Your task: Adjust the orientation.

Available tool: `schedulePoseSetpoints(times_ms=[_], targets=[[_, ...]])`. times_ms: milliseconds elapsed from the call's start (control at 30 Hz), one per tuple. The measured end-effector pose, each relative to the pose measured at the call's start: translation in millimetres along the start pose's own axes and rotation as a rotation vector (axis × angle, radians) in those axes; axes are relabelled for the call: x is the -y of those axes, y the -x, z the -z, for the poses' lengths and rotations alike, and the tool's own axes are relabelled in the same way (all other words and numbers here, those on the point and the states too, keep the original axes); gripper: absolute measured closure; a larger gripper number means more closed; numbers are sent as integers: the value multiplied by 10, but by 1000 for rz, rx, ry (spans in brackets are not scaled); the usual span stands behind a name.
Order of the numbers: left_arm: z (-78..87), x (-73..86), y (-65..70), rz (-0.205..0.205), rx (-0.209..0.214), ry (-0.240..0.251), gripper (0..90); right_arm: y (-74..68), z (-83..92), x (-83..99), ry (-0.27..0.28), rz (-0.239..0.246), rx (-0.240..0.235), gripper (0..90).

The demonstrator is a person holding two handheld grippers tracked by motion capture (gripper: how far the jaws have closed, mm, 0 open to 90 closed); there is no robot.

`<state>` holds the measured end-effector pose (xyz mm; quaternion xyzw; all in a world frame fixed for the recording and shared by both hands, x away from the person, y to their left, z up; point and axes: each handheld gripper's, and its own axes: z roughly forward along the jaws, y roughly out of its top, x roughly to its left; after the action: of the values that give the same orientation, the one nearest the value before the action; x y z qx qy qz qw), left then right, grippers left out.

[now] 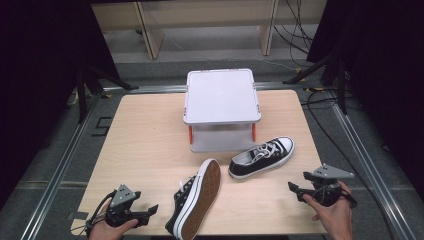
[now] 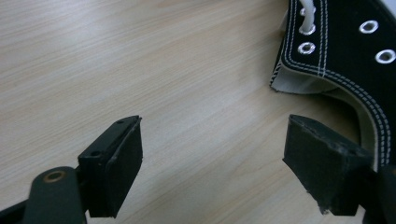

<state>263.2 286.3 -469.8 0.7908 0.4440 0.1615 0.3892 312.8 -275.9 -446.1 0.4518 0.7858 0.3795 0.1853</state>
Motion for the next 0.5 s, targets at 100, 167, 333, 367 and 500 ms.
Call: schedulePoseSetpoints(times_ms=[100,167,333,367,500], targets=[[1,-9,7,29,21,14,192,-7,0,1,-6,-6,-5,306],[-3,-11,14,36,34,22,193,-6,-2,-2,-12,-2,-7,306],[-28,-39,56,37,67,22,193,-39,-10,-1,-22,-32,-18,308],[-28,-39,56,37,67,22,194,-39,-10,-1,-22,-32,-18,308],[-69,-87,116,25,105,14,208,-28,-2,-7,-8,-32,-18,308]])
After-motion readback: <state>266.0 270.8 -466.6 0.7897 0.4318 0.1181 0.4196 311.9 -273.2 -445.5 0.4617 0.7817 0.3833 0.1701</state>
